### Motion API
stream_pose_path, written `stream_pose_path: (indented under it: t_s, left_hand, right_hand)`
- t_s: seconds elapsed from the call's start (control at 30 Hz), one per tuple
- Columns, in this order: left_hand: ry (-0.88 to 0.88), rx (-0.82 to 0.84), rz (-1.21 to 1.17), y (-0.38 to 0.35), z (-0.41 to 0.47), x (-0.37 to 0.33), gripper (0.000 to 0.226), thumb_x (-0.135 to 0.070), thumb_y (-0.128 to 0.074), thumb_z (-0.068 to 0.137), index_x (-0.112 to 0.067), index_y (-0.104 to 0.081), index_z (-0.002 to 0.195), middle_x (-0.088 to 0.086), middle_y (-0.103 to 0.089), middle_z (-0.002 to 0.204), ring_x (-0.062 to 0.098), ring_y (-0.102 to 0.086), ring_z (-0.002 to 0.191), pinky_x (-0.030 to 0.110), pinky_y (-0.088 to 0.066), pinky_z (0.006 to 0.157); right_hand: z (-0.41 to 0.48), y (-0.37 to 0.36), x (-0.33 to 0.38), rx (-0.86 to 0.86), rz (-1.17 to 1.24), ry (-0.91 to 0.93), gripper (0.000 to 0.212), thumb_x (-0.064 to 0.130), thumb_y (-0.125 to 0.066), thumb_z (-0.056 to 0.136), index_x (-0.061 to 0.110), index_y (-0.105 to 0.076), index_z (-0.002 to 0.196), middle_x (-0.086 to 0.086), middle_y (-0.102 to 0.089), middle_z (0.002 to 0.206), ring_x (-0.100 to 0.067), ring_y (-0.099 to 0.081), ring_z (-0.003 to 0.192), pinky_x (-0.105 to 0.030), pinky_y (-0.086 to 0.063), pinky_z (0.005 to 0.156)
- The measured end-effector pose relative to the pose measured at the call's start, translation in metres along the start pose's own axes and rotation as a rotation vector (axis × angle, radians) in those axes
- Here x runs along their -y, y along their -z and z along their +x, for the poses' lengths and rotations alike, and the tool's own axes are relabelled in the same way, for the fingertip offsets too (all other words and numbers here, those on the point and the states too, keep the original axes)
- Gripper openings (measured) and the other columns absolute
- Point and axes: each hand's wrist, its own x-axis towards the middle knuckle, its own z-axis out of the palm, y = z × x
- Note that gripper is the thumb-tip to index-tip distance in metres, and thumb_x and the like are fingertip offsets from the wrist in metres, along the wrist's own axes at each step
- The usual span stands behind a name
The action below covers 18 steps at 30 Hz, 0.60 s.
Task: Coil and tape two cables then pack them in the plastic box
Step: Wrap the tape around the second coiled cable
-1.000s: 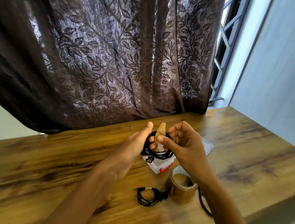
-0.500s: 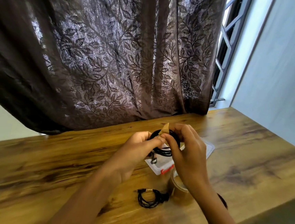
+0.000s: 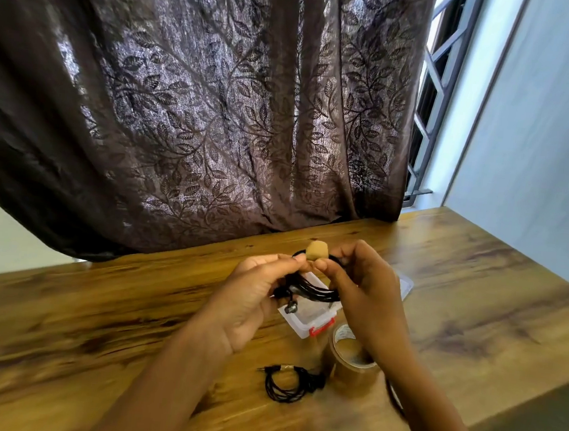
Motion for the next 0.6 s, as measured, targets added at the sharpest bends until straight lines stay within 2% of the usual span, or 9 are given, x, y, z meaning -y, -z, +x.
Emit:
stream_pose_path:
  t_s: [0.1, 0.23, 0.27, 0.37, 0.47, 0.6]
  left_hand:
    - [0.017, -0.007, -0.035, 0.001, 0.0, 0.0, 0.019, -0.012, -0.058, 0.085, -0.01, -0.068, 0.069, 0.001, -0.068, 0.067, 0.012, -0.061, 0.071, 0.029, -0.047, 0.076]
    - [-0.003, -0.045, -0.113, -0.001, 0.0, 0.003, 0.015, -0.008, -0.058, 0.085, -0.011, -0.062, 0.07, 0.002, -0.068, 0.065, 0.011, -0.064, 0.07, 0.028, -0.05, 0.072]
    - [-0.013, -0.051, -0.132, -0.002, 0.0, 0.005, 0.015, -0.007, -0.057, 0.085, -0.011, -0.059, 0.07, 0.002, -0.068, 0.066, 0.011, -0.064, 0.071, 0.027, -0.05, 0.07]
    - [-0.05, -0.053, -0.195, -0.005, -0.001, 0.008, 0.016, -0.006, -0.055, 0.085, -0.01, -0.055, 0.07, 0.003, -0.068, 0.068, 0.015, -0.063, 0.075, 0.024, -0.052, 0.066]
    - [-0.091, -0.033, -0.261, -0.006, -0.004, 0.011, 0.01, -0.007, -0.057, 0.08, -0.011, -0.054, 0.071, 0.002, -0.067, 0.067, 0.015, -0.063, 0.073, 0.023, -0.054, 0.064]
    - [-0.107, -0.012, -0.284, -0.006, -0.005, 0.013, 0.01, -0.009, -0.058, 0.076, -0.014, -0.055, 0.069, 0.0, -0.066, 0.064, 0.009, -0.064, 0.066, 0.021, -0.053, 0.06]
  right_hand:
    - [0.002, 0.003, 0.003, 0.067, 0.149, -0.129, 0.006, 0.014, -0.065, 0.08, 0.014, -0.06, 0.077, 0.011, -0.064, 0.058, -0.001, -0.055, 0.053, -0.015, -0.045, 0.051]
    - [0.003, 0.005, 0.002, 0.158, 0.321, -0.315, 0.029, 0.027, -0.062, 0.075, 0.0, -0.061, 0.085, -0.002, -0.06, 0.062, -0.006, -0.053, 0.054, -0.017, -0.046, 0.054]
    - [0.004, 0.005, 0.003, 0.169, 0.339, -0.337, 0.028, 0.026, -0.061, 0.076, 0.0, -0.061, 0.085, -0.003, -0.059, 0.062, -0.007, -0.053, 0.054, -0.017, -0.047, 0.053]
    - [0.004, 0.005, 0.004, 0.194, 0.374, -0.343, 0.01, 0.014, -0.058, 0.084, 0.004, -0.059, 0.081, 0.0, -0.065, 0.064, -0.003, -0.056, 0.052, -0.016, -0.049, 0.053]
    - [0.005, 0.005, 0.005, 0.184, 0.427, -0.319, 0.004, 0.005, -0.057, 0.085, 0.003, -0.059, 0.082, 0.003, -0.068, 0.062, 0.0, -0.059, 0.051, -0.013, -0.049, 0.051]
    - [0.005, 0.004, 0.005, 0.152, 0.436, -0.323, 0.023, 0.014, -0.062, 0.075, 0.001, -0.064, 0.094, -0.002, -0.069, 0.071, -0.003, -0.059, 0.055, -0.015, -0.048, 0.055]
